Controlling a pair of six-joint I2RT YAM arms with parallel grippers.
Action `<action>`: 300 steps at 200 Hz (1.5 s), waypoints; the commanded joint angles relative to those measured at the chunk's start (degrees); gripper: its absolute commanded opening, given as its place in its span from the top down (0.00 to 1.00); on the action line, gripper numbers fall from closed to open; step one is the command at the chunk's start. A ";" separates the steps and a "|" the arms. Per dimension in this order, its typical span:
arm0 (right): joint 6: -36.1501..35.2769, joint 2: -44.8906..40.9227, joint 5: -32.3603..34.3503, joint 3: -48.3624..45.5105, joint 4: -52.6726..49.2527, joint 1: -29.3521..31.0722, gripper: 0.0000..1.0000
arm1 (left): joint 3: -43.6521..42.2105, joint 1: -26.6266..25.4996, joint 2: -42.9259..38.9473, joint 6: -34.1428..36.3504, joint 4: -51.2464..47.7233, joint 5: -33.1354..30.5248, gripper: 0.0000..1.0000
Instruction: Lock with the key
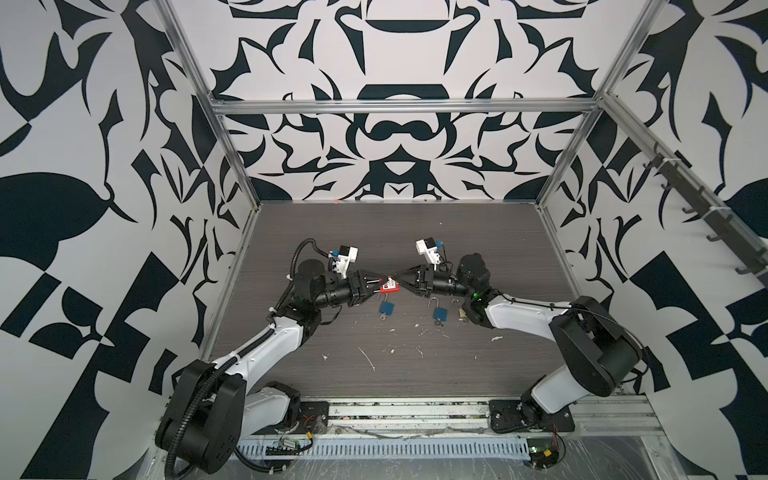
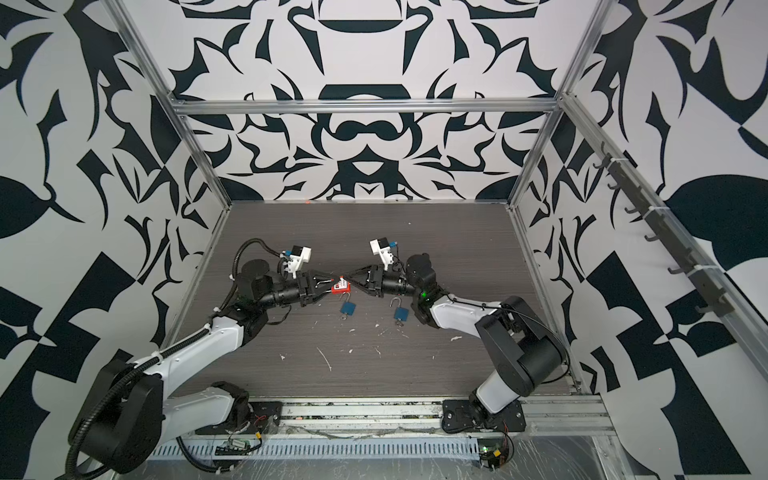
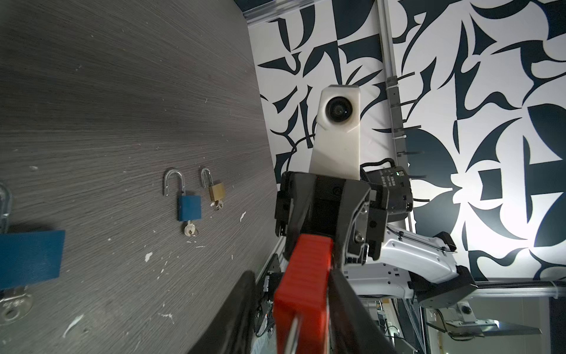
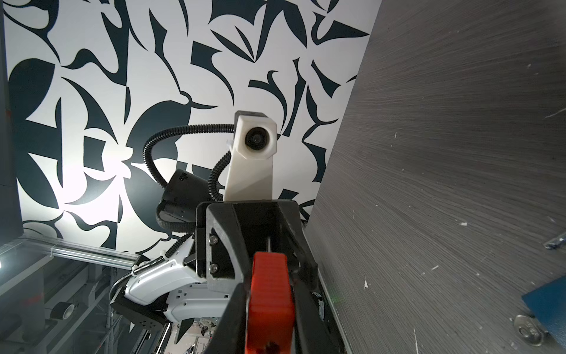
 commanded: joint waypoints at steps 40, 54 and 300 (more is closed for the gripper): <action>-0.19 -0.91 1.16 0.56 3.23 0.15 0.94 | 0.02 -0.46 0.53 -0.88 3.33 0.54 0.63; -0.31 -1.01 1.36 0.51 3.19 0.18 0.93 | 0.09 -0.43 0.67 -1.15 3.58 0.53 0.73; 21.30 -7.70 7.21 -6.75 4.88 -2.35 0.78 | 8.05 4.63 19.42 -5.94 23.81 19.17 1.00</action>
